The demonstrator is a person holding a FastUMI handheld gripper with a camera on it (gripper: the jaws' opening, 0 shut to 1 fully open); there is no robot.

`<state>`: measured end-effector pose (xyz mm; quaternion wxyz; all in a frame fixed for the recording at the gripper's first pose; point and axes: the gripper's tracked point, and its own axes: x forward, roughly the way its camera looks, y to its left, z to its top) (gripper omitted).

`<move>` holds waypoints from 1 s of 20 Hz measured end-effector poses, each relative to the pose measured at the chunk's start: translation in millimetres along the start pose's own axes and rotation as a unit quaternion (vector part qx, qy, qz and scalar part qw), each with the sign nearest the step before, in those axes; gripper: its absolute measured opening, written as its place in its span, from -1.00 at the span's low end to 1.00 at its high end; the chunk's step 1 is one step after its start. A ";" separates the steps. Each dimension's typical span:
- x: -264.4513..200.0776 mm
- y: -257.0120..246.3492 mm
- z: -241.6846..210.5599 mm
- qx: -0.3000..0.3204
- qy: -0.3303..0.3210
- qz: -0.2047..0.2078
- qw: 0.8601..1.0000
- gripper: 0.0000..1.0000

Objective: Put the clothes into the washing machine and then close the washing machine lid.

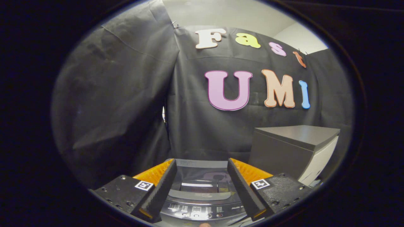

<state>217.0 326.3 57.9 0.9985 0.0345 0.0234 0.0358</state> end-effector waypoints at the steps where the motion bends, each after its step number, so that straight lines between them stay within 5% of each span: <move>1: -6.4 -3.4 3.4 0.005 0.002 0.000 1.000 0.94; 20: -106.5 -11.7 34.7 0.034 -0.001 0.035 0.999 0.94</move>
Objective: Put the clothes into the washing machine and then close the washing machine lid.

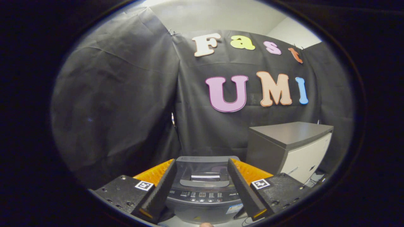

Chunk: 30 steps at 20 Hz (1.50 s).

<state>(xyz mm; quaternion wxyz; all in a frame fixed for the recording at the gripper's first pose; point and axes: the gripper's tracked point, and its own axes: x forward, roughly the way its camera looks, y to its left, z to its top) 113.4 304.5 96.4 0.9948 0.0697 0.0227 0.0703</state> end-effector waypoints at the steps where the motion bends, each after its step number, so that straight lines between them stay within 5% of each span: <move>1: -9.1 0.5 2.1 -0.004 -0.006 0.000 1.000 0.94; 30: -133.2 -114.3 -4.7 0.015 -0.046 -0.004 0.999 0.91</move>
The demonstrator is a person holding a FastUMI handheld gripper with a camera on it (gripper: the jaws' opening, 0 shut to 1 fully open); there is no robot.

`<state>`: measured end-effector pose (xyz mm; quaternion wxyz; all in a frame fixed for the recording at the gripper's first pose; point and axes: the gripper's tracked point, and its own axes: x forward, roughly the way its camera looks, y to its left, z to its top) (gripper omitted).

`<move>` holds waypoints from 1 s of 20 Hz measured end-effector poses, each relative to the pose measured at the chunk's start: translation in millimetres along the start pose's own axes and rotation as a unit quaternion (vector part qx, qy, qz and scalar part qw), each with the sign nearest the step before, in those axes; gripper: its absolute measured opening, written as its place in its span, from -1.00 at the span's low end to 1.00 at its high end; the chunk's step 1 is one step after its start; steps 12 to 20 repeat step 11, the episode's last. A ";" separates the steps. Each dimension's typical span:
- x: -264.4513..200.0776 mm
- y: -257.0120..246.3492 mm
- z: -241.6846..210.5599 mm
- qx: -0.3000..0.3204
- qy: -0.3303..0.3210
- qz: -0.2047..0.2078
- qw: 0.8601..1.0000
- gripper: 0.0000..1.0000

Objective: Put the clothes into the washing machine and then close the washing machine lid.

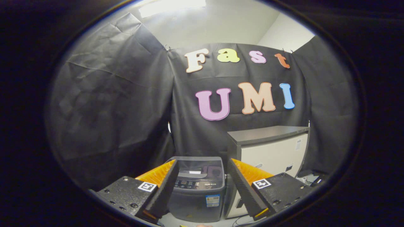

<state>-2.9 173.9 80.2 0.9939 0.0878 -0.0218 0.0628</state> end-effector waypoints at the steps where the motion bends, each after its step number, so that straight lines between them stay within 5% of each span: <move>1: -0.4 -5.8 0.6 0.002 -0.005 -0.004 1.000 0.91; 11: 0.2 13.4 1.1 0.031 -0.007 0.041 0.999 0.89; 20: 0.2 13.4 1.1 0.031 -0.007 0.041 0.999 0.89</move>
